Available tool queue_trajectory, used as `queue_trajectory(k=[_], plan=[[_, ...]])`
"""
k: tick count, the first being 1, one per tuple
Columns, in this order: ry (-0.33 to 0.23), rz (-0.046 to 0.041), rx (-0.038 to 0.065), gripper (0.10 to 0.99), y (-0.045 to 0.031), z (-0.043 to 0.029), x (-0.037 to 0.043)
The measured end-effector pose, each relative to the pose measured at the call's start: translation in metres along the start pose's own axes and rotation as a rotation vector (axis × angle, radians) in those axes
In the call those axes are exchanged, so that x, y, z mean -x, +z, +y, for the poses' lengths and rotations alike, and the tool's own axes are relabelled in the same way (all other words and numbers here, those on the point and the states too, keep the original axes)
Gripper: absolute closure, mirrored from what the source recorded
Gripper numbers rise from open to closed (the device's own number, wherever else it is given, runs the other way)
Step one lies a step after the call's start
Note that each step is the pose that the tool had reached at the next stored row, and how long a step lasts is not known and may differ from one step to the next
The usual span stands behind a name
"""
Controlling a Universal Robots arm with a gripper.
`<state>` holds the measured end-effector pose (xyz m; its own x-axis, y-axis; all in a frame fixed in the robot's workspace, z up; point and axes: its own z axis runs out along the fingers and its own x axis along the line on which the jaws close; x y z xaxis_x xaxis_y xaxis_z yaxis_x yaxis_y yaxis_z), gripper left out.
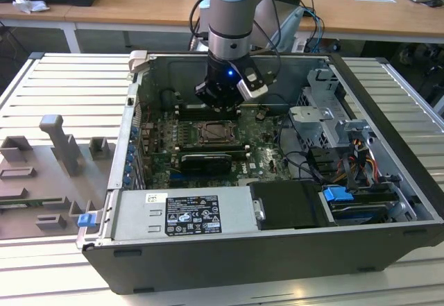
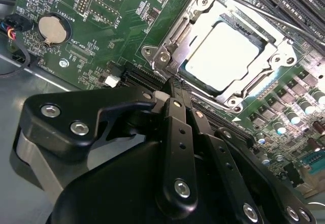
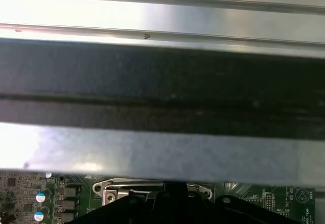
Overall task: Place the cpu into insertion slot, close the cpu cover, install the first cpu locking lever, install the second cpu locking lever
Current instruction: 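Install the second cpu locking lever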
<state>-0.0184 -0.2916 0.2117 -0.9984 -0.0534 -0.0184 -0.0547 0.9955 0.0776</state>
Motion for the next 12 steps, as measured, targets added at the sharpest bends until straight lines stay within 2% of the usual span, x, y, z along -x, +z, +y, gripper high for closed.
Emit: queue_trajectory(k=[12], plan=[[0.0, 0.0001, 0.0, 0.98, -0.0008, -0.0075, -0.0004]])
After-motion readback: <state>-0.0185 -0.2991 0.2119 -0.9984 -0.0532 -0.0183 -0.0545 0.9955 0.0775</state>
